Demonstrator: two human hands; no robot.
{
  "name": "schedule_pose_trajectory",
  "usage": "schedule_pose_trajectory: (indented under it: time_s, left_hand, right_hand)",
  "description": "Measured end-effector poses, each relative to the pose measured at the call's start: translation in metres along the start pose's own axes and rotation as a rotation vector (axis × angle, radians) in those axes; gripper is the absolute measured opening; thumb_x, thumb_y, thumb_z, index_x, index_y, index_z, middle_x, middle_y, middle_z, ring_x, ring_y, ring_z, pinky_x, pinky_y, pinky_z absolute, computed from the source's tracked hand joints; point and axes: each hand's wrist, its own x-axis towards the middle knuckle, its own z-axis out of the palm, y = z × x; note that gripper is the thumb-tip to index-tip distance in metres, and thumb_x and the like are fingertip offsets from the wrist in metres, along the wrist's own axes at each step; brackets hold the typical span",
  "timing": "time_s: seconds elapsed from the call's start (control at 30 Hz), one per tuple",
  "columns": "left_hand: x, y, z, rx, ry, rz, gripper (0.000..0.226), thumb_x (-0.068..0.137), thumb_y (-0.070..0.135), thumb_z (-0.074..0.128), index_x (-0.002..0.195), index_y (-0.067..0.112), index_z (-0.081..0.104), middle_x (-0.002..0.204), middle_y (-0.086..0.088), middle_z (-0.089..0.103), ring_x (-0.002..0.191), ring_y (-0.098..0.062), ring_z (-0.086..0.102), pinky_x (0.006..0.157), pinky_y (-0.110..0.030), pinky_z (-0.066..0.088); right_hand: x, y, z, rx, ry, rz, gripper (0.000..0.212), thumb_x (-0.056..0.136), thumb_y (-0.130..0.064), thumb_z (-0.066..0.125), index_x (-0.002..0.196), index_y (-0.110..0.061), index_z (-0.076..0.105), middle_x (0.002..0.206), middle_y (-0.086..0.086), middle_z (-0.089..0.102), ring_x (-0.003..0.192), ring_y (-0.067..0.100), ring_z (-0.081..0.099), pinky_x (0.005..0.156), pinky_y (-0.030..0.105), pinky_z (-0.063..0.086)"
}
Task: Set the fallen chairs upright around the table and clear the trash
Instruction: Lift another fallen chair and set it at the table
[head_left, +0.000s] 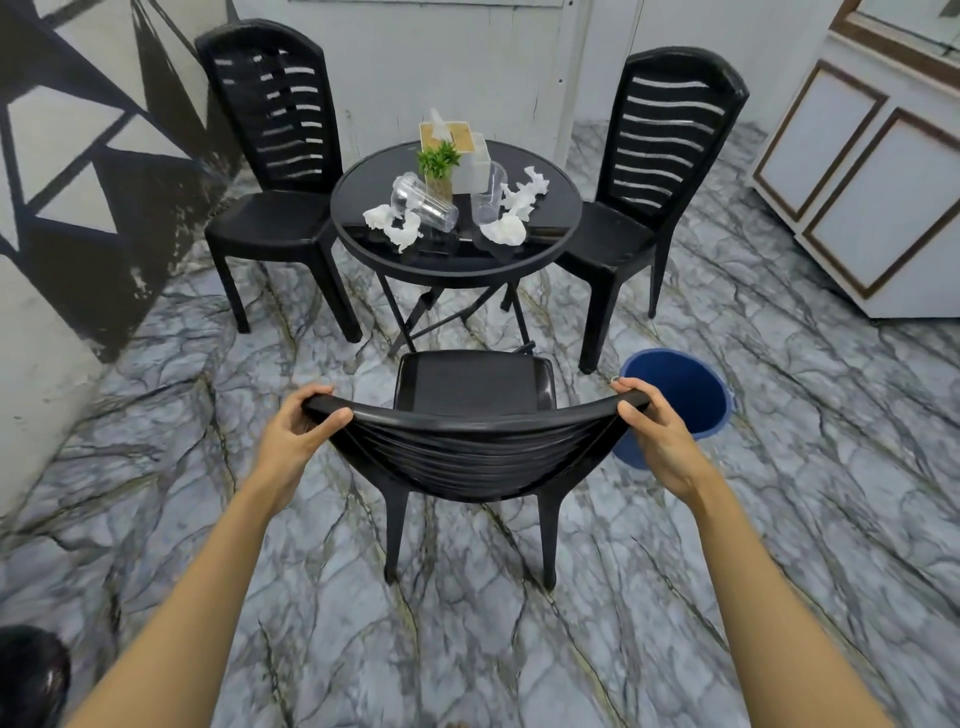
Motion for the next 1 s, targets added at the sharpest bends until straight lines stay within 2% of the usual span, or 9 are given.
schedule_pose_trajectory:
  time_s: [0.13,0.23,0.3,0.37,0.53,0.67,0.8,1.0]
  left_hand:
    - [-0.005,-0.003,0.004,-0.001,0.044,0.031,0.028,0.084,0.007,0.063,0.109,0.016,0.054,0.116,-0.001,0.053,0.104,-0.013,0.053,0.079,-0.017,0.048]
    - [-0.004,-0.006,0.006,0.003,0.076,0.054,0.030,0.084,0.007,0.063,0.112,0.013,0.054,0.113,-0.001,0.055,0.102,-0.012,0.054,0.072,-0.006,0.050]
    - [-0.003,-0.008,0.008,-0.007,0.089,0.061,0.030,0.084,0.007,0.062,0.112,0.013,0.054,0.106,0.003,0.057,0.096,-0.006,0.056,0.071,-0.003,0.049]
    - [0.000,-0.007,0.008,-0.016,0.097,0.064,0.028,0.084,0.009,0.062,0.110,0.015,0.054,0.101,0.006,0.057,0.094,-0.005,0.055,0.073,-0.006,0.050]
    - [0.019,0.000,0.001,-0.017,0.087,0.003,0.029,0.084,0.015,0.064,0.112,0.019,0.054,0.105,0.005,0.056,0.108,-0.014,0.052,0.099,-0.029,0.040]
    - [0.023,0.000,-0.001,0.006,0.062,-0.017,0.030,0.085,0.016,0.062,0.113,0.021,0.053,0.103,0.006,0.056,0.108,-0.016,0.052,0.100,-0.031,0.040]
    - [0.023,0.000,-0.003,0.031,0.063,-0.020,0.031,0.084,0.017,0.063,0.114,0.022,0.053,0.105,0.005,0.057,0.108,-0.016,0.052,0.099,-0.031,0.040]
    - [0.023,0.005,-0.005,0.082,0.026,-0.036,0.033,0.085,0.020,0.062,0.116,0.023,0.052,0.106,0.012,0.056,0.105,-0.010,0.054,0.097,-0.030,0.039]
  right_hand:
    - [0.003,-0.001,-0.003,0.030,-0.020,0.005,0.084,0.039,-0.059,0.087,0.110,-0.026,0.060,0.117,-0.010,0.055,0.104,0.006,0.054,0.081,0.012,0.050]
    - [0.011,-0.001,-0.004,0.043,-0.029,0.005,0.082,0.039,-0.056,0.088,0.110,-0.025,0.061,0.119,-0.008,0.056,0.105,0.005,0.055,0.081,0.010,0.049]
    - [0.019,-0.003,-0.003,0.053,-0.034,-0.003,0.081,0.039,-0.055,0.089,0.108,-0.024,0.061,0.116,-0.008,0.057,0.101,0.003,0.057,0.081,0.010,0.048]
    - [0.029,-0.005,-0.001,0.048,-0.038,-0.011,0.081,0.039,-0.055,0.089,0.107,-0.022,0.061,0.111,-0.007,0.058,0.098,0.004,0.057,0.081,0.011,0.048]
    - [0.052,-0.014,0.010,0.002,-0.076,0.002,0.080,0.039,-0.058,0.087,0.106,-0.024,0.060,0.106,-0.005,0.056,0.095,0.005,0.058,0.077,0.009,0.048]
    - [0.056,-0.016,0.006,-0.030,-0.132,0.031,0.078,0.041,-0.060,0.086,0.105,-0.025,0.059,0.107,-0.004,0.055,0.093,0.003,0.059,0.077,0.011,0.048]
    - [0.057,-0.018,0.004,-0.067,-0.155,0.050,0.074,0.040,-0.061,0.086,0.100,-0.027,0.058,0.110,-0.002,0.051,0.099,0.012,0.052,0.086,0.021,0.042]
    - [0.057,-0.018,0.009,-0.111,-0.152,0.074,0.080,0.036,-0.061,0.086,0.100,-0.026,0.054,0.109,-0.002,0.049,0.099,0.013,0.050,0.086,0.025,0.041]
